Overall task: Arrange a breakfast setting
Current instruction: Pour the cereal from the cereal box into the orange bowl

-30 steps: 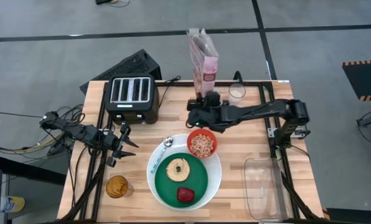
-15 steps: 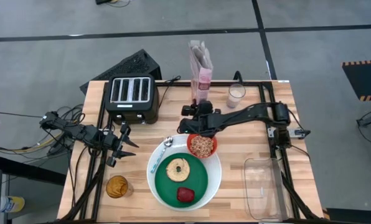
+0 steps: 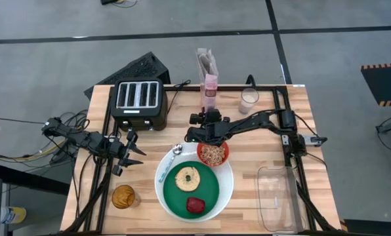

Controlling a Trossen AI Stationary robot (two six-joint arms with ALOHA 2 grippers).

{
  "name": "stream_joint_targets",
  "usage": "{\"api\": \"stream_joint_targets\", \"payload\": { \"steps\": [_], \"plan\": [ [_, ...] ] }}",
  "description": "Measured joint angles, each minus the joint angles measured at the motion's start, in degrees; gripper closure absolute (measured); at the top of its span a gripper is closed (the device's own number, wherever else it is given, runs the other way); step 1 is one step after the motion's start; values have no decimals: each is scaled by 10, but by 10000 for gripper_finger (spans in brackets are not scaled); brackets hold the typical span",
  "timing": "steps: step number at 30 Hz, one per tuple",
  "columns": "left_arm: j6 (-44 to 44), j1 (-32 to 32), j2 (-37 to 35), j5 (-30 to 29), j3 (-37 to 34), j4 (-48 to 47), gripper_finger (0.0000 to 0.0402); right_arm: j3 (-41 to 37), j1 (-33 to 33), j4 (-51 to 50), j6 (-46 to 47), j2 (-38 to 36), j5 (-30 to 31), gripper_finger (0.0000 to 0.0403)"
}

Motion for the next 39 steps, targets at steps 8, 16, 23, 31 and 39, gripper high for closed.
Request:
{"api": "stream_joint_targets", "payload": {
  "steps": [8, 16, 23, 31, 39],
  "plan": [
    [0, 0, 0, 0, 0, 0, 258, 0, 0, 1, 0, 15, -7, 197],
    [0, 0, 0, 0, 0, 0, 258, 0, -3, 16, 0, 25, -8, 194],
    [0, 0, 0, 0, 0, 0, 258, 0, -4, 17, 6, 29, -23, 163],
    [0, 0, 0, 0, 0, 0, 258, 0, -4, 17, 13, 29, -29, 139],
    [0, 0, 0, 0, 0, 0, 258, 0, -3, 18, 15, 29, -53, 87]
  ]
}}
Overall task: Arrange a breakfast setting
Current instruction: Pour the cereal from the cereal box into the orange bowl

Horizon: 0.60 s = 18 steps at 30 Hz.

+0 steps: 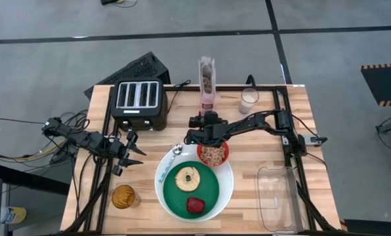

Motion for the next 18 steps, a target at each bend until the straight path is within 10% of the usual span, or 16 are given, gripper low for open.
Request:
{"api": "stream_joint_targets", "payload": {
  "steps": [18],
  "plan": [
    [0, 0, 0, 0, 0, 0, 258, 0, 30, -9, -53, -44, -10, 4]
  ]
}}
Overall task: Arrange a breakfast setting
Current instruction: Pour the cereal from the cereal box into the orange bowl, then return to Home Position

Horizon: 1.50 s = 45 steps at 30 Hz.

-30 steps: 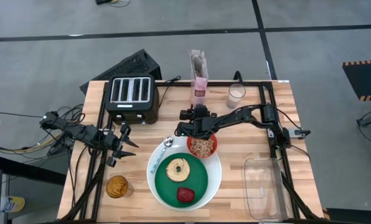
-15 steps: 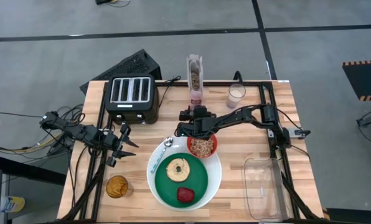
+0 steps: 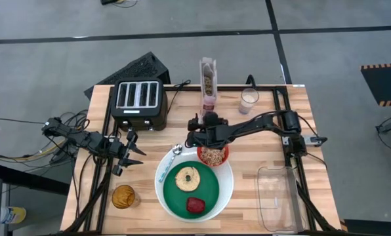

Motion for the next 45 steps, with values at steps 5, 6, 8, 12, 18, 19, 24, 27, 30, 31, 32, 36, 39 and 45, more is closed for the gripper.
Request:
{"api": "stream_joint_targets", "payload": {
  "steps": [5, 6, 8, 12, 18, 19, 24, 27, 30, 31, 32, 36, 39, 45],
  "plan": [
    [0, 0, 0, 0, 0, 0, 258, 0, 4, -11, -34, -37, -17, 3],
    [0, 0, 0, 0, 0, 0, 258, 0, 5, -13, -43, -45, -24, 3],
    [0, 0, 0, 0, 0, 0, 258, 0, 9, -5, -66, -60, -32, 3],
    [0, 0, 0, 0, 0, 0, 258, 0, 18, 1, -104, -89, -63, 3],
    [0, 0, 0, 0, 0, 0, 258, 0, 33, 1, -166, -132, -88, 3],
    [0, 0, 0, 0, 0, 0, 258, 0, 35, -1, -175, -138, -88, 3],
    [0, 0, 0, 0, 0, 0, 258, 0, 48, -46, -184, -178, -97, 3],
    [0, 0, 0, 0, 0, 0, 258, 0, 63, -61, -224, -209, -97, 3],
    [0, 0, 0, 0, 0, 0, 258, 0, 82, -61, -279, -245, -98, 3],
    [0, 0, 0, 0, 0, 0, 258, 0, 88, -61, -295, -257, -98, 3],
    [0, 0, 0, 0, 0, 0, 258, 0, 94, -61, -314, -270, -99, 3],
    [0, 0, 0, 0, 0, 0, 258, 0, 114, -56, -393, -319, -124, 3],
    [0, 0, 0, 0, 0, 0, 258, 0, 129, -54, -452, -361, -150, 3],
    [0, 0, 0, 0, 0, 0, 258, -28, 153, 26, -625, -457, -222, 3]
  ]
}}
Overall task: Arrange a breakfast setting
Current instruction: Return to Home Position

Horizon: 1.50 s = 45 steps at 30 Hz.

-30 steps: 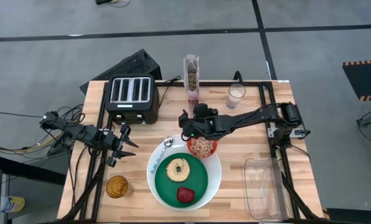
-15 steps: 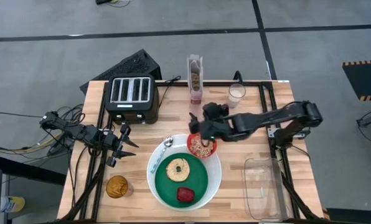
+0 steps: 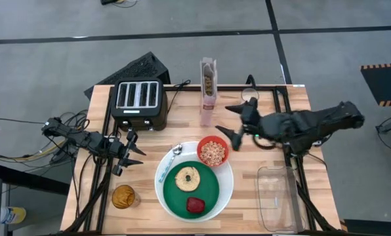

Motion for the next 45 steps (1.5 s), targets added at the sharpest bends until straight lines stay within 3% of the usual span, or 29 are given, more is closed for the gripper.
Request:
{"api": "stream_joint_targets", "payload": {
  "steps": [6, 13, 21, 29, 37, 45],
  "plan": [
    [0, 0, 0, 0, 0, 0, 258, -112, -8, 57, -58, -126, -93, 3],
    [0, 0, 0, 0, 0, 0, 258, -277, 5, 76, -30, -289, -105, 3],
    [0, 0, 0, 0, 0, 0, 258, -482, 38, 208, -64, -462, -146, 3],
    [0, 0, 0, 0, 0, 0, 258, -610, 72, 228, -73, -610, -161, 3],
    [0, 0, 0, 0, 0, 0, 258, -695, 93, 243, -74, -711, -183, 3],
    [0, 0, 0, 0, 0, 0, 258, -728, 97, 249, -54, -710, -213, 3]
  ]
}}
